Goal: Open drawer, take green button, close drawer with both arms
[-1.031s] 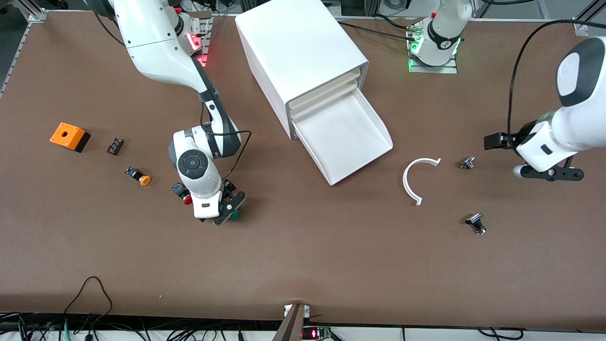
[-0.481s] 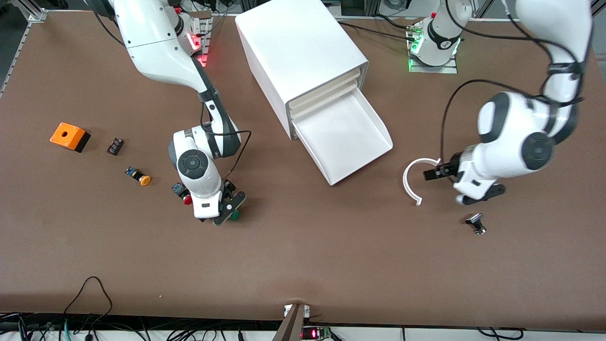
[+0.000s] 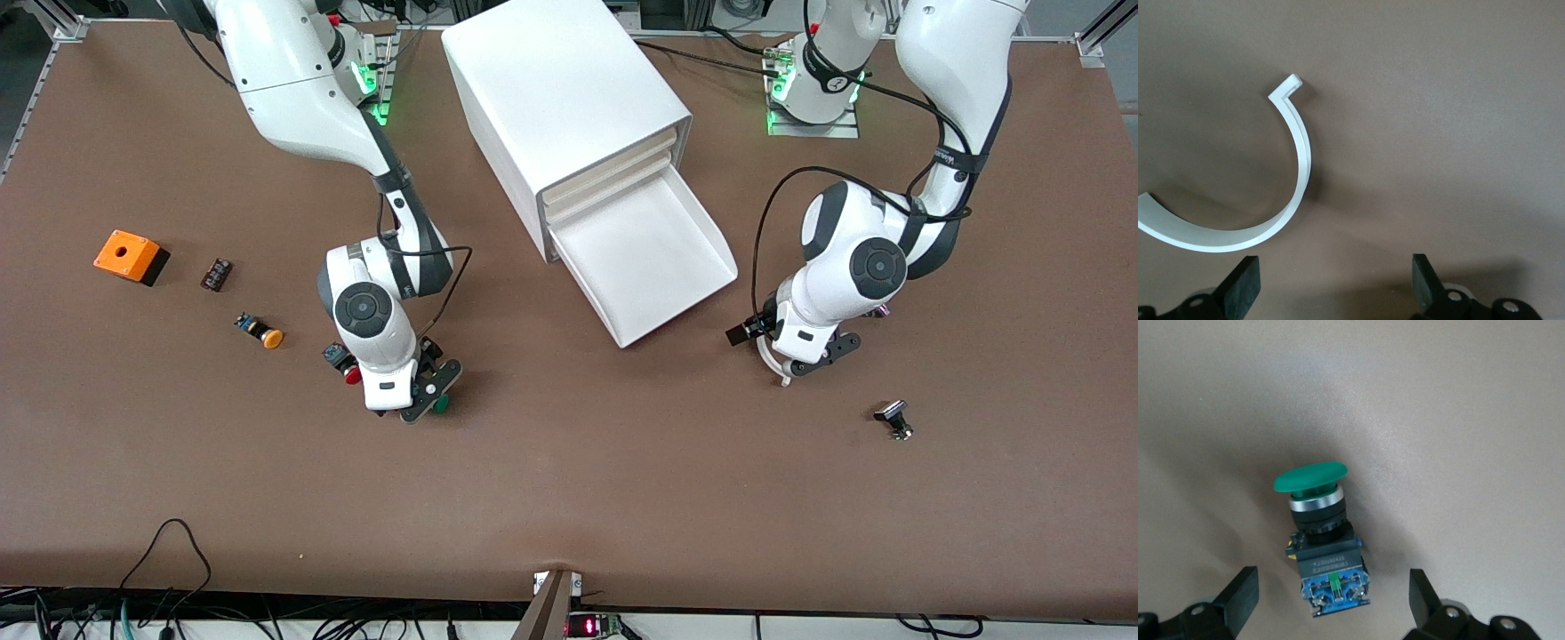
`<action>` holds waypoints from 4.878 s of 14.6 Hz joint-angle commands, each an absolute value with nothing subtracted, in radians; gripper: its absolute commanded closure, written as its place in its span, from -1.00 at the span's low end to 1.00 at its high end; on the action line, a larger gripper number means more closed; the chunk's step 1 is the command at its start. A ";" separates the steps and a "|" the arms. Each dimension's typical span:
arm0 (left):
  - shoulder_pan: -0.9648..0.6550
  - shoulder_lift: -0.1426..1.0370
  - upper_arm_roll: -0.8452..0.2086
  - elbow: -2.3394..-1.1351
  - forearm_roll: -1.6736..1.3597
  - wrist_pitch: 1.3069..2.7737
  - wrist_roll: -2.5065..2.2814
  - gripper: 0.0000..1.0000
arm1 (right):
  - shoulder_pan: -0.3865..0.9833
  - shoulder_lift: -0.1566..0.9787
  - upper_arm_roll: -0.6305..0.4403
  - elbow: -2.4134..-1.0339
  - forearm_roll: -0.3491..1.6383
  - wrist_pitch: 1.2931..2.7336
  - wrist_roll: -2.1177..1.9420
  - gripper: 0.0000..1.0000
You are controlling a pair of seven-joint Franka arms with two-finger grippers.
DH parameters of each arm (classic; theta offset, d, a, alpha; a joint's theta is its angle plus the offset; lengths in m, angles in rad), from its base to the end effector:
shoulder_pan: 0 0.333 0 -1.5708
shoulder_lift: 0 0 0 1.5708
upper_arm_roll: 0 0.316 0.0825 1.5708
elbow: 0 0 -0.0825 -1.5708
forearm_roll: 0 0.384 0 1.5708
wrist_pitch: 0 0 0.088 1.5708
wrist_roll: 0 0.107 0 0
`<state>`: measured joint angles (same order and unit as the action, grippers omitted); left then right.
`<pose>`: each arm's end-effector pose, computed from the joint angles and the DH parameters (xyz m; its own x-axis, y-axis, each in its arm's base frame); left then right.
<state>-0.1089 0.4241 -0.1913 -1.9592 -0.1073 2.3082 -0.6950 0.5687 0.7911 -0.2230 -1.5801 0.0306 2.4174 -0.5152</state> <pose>0.5829 -0.1784 0.2564 0.8769 0.4547 -0.1558 0.4687 -0.8808 0.0677 0.6549 0.2598 0.1862 0.6160 0.7877 -0.0136 0.7802 -0.6076 0.1485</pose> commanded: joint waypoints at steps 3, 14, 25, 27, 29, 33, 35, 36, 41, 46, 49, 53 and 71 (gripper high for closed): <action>-0.112 0.411 -0.218 -1.977 -0.126 2.319 -0.787 -1.00 | 0.515 0.557 -0.189 -1.526 0.163 2.115 -0.330 -1.00; -0.149 0.446 -0.255 -2.034 -0.189 2.427 -0.844 -1.00 | 0.515 0.557 -0.189 -1.526 0.163 2.117 -0.330 -1.00; -0.190 0.419 -0.296 -2.077 -0.189 2.413 -0.942 -1.00 | 0.515 0.491 -0.192 -1.509 0.221 2.112 -0.269 -1.00; -0.192 0.396 -0.322 -2.111 -0.202 2.413 -0.969 -1.00 | 0.515 0.463 -0.192 -1.509 0.221 2.112 -0.218 -1.00; -0.192 0.368 -0.366 -2.153 -0.282 2.411 -0.973 -1.00 | 0.514 0.434 -0.192 -1.509 0.221 2.086 -0.177 -1.00; -0.192 0.341 -0.460 -2.183 -0.367 2.352 -0.969 -1.00 | 0.514 0.374 -0.210 -1.509 0.206 1.976 -0.007 -1.00; -0.192 0.336 -0.495 -2.183 -0.367 2.327 -0.968 -1.00 | 0.505 0.341 -0.227 -1.509 0.203 1.899 0.102 -1.00; -0.192 0.333 -0.506 -2.183 -0.367 2.318 -0.965 -1.00 | 0.483 0.319 -0.227 -1.508 0.201 1.869 0.132 -1.00; -0.192 0.324 -0.538 -2.183 -0.367 2.276 -0.956 -1.00 | 0.344 0.264 -0.216 -1.509 0.204 1.723 0.124 -1.00; -0.172 0.281 -0.534 -2.183 -0.354 2.255 -0.953 -1.00 | 0.186 0.186 -0.062 -1.519 0.072 1.649 0.098 -1.00; -0.054 0.209 -0.520 -2.160 -0.354 2.295 -0.953 -1.00 | 0.143 0.140 -0.035 -1.520 0.055 1.617 0.098 -1.00; 0.003 0.117 -0.398 -2.126 -0.350 2.277 -0.866 -1.00 | 0.118 0.089 -0.086 -1.523 0.009 1.534 0.068 -1.00; 0.017 -0.046 -0.092 -1.624 -0.005 1.563 -0.224 -1.00 | 0.118 -0.097 -0.163 -1.706 -0.011 1.545 0.003 -1.00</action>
